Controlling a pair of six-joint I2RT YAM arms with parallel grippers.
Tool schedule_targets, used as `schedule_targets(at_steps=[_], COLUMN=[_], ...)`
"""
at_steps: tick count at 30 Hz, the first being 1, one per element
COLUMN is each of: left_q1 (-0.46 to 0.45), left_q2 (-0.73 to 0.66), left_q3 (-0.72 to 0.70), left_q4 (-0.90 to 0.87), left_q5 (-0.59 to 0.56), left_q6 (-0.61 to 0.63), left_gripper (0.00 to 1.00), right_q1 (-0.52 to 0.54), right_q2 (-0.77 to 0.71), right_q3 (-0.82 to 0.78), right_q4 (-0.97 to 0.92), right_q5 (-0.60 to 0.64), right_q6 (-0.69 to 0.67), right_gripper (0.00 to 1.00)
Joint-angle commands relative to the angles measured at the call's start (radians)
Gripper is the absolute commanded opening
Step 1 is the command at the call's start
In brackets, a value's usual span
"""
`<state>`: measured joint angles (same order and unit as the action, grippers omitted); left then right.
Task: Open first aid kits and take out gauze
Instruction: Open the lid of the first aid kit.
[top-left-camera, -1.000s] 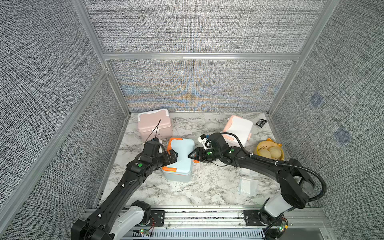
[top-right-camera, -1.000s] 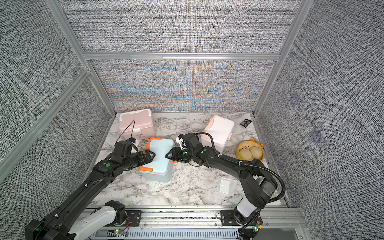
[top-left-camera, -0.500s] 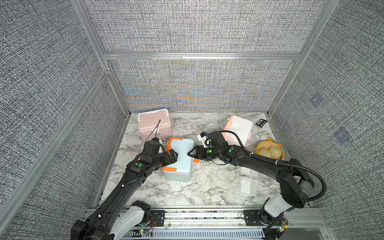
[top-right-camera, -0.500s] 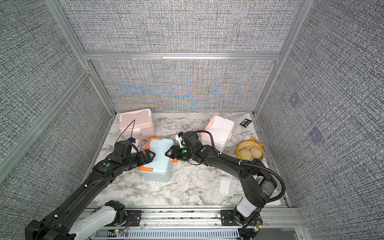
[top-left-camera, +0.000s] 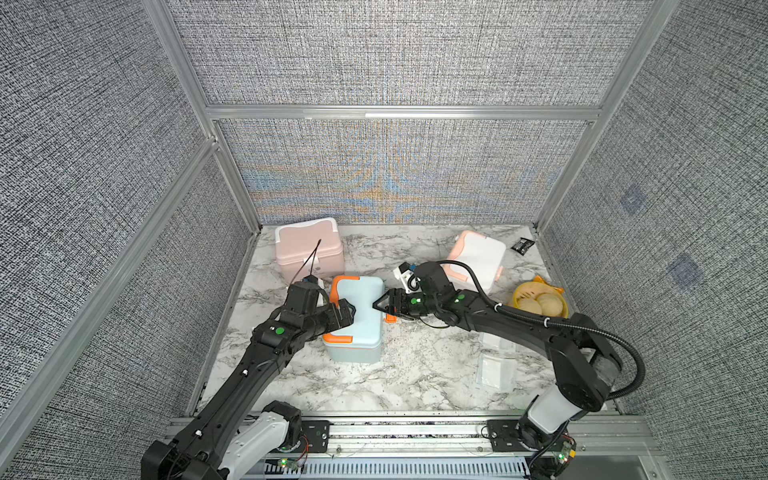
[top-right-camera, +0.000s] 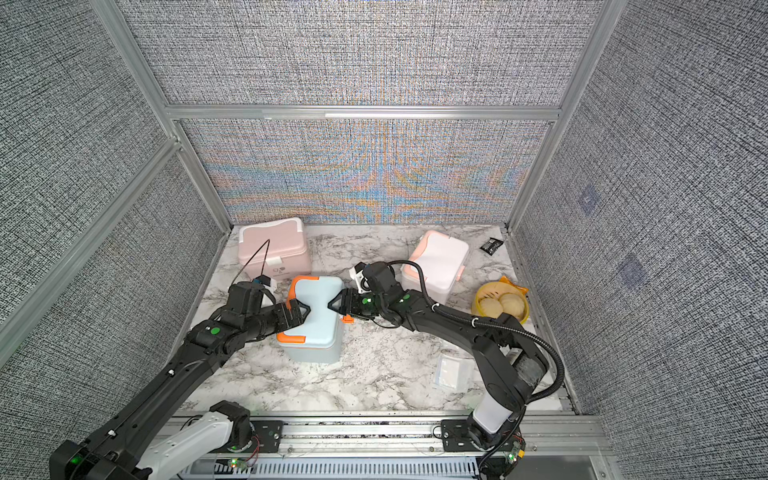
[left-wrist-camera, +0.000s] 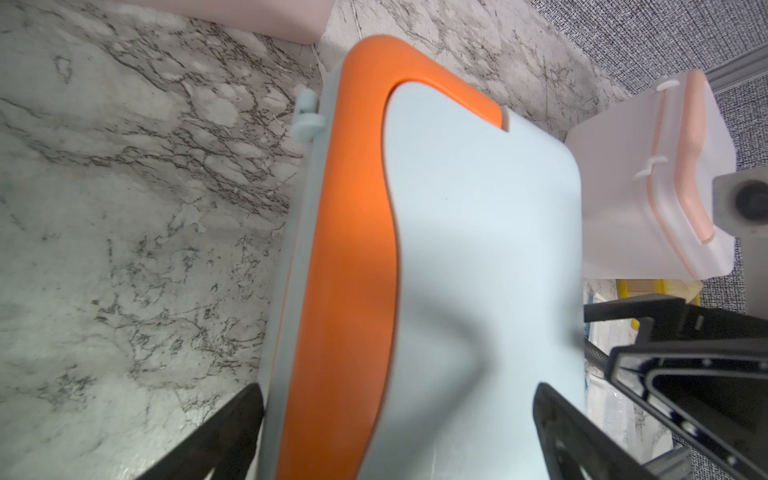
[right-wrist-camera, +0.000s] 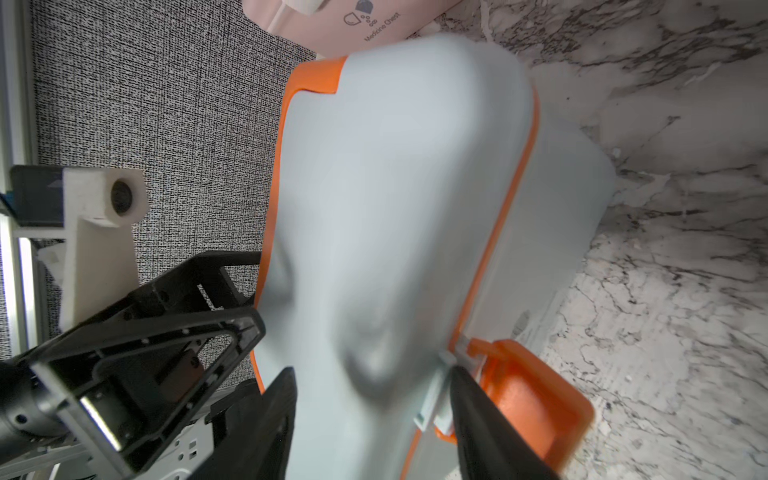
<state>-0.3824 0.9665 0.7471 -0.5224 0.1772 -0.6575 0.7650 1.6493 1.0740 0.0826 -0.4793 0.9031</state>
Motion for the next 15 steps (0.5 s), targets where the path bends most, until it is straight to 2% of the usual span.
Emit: schedule_targets(at_steps=[1, 6, 15], left_q1=[-0.001, 0.000, 0.000], left_q2=[-0.002, -0.015, -0.048], left_q3=[-0.013, -0.042, -0.007], left_q4=[0.039, 0.096, 0.054], left_q5=[0.057, 0.093, 0.073], left_q6=[-0.014, -0.020, -0.018], left_gripper=[1.00, 1.00, 1.00], right_q1=[0.004, 0.003, -0.004], right_q2=[0.016, 0.002, -0.056], right_q3=[-0.023, -0.048, -0.069], right_q4=[0.099, 0.152, 0.146], right_q5=[-0.068, -0.085, -0.083], right_q6=[0.104, 0.152, 0.158], right_gripper=[0.61, 0.61, 0.61])
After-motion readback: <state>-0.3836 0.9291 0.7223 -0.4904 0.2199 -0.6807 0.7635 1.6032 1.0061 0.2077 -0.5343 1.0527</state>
